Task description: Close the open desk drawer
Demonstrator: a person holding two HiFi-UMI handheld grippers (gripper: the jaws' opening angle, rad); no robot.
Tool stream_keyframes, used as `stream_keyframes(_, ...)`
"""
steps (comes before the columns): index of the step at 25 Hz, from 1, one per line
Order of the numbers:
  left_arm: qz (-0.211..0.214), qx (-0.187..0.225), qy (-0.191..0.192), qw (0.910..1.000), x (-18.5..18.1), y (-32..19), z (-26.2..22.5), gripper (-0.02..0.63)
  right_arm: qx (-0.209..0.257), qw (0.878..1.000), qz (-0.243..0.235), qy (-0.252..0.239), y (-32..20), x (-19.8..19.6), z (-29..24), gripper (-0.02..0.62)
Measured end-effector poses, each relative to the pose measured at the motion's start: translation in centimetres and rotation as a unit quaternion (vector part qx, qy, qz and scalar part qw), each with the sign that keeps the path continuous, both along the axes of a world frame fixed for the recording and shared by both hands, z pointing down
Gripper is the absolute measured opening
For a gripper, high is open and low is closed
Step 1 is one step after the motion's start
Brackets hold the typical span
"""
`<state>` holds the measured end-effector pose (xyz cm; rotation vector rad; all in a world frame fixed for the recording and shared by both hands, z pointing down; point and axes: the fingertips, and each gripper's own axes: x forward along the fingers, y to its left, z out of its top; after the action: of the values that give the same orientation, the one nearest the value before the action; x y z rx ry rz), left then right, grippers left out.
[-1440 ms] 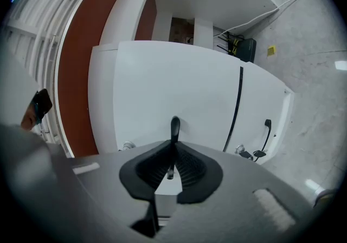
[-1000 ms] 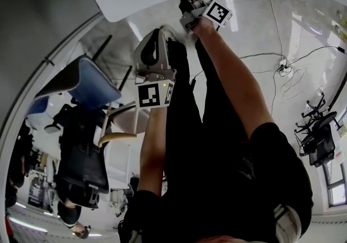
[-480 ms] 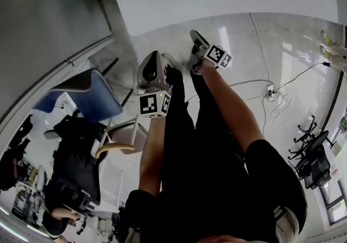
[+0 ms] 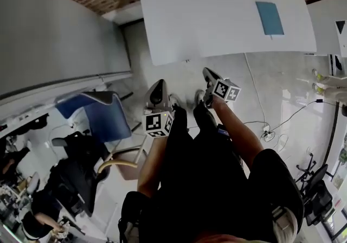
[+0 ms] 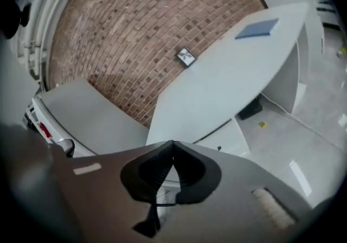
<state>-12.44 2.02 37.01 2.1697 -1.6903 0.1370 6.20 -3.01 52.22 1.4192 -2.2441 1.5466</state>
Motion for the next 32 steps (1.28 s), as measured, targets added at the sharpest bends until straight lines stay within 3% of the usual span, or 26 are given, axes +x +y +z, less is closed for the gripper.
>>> stream_keyframes(6,-0.004,0.043,-0.020,0.9989,-0.5,1.2,-6.8,0.018,0.117,0.988,-0.049,0.085,-1.2,0.9,-10.8,0.003)
stream_keyframes(11,0.009,0.086,-0.055,0.9947,-0.4,1.5,-11.5,0.018,0.201,0.963,-0.085,0.159,-1.2,0.9,-17.6,0.003)
stream_keyframes(15,0.011,0.106,-0.061,0.9924,-0.1,2.0,-13.9,0.018,0.247,0.945,-0.101,0.189,0.4,0.6,-21.9,0.003)
stream_keyframes(21,0.009,0.119,-0.051,0.9916,0.3,1.8,-15.1,0.018,0.281,0.935,-0.112,0.186,1.7,0.1,-25.4,0.003)
stream_keyframes(32,0.012,0.120,-0.046,0.9917,0.8,0.9,-14.8,0.018,0.273,0.938,-0.110,0.184,1.0,1.0,-24.7,0.002)
